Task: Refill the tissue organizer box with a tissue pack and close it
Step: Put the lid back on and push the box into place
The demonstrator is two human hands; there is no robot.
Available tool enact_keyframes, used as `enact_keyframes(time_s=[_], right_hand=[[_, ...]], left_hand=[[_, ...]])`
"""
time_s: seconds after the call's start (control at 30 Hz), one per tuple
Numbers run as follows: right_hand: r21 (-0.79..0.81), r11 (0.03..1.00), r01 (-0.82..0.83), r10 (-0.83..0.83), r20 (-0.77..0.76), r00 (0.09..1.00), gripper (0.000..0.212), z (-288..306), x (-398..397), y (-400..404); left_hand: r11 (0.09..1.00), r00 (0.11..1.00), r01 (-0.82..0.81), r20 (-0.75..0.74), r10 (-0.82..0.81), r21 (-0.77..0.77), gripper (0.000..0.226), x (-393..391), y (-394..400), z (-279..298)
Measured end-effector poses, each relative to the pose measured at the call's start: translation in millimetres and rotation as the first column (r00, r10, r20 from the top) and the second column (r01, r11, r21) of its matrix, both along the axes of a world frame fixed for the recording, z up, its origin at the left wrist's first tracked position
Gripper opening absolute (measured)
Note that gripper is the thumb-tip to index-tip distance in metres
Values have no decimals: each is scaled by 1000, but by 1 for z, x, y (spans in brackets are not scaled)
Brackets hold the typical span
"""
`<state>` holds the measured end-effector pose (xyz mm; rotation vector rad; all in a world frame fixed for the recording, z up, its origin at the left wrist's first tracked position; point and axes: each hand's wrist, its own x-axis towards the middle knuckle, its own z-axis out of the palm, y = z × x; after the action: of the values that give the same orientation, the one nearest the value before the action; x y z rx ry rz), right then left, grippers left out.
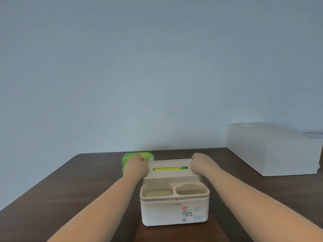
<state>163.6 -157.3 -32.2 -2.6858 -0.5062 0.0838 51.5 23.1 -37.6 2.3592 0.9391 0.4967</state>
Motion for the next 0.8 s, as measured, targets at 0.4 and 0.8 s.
enact_keyframes(time_s=[0.4,0.8], right_hand=[[175,984,-27,21,35,999,53,-17,-54,-34],[132,991,-29,20,69,997,49,-25,-63,-37]], left_hand=[[974,972,116,225,-71,-194,46,-67,-50,-30],[933,916,255,373,-148,-255,37,-79,-53,-41]])
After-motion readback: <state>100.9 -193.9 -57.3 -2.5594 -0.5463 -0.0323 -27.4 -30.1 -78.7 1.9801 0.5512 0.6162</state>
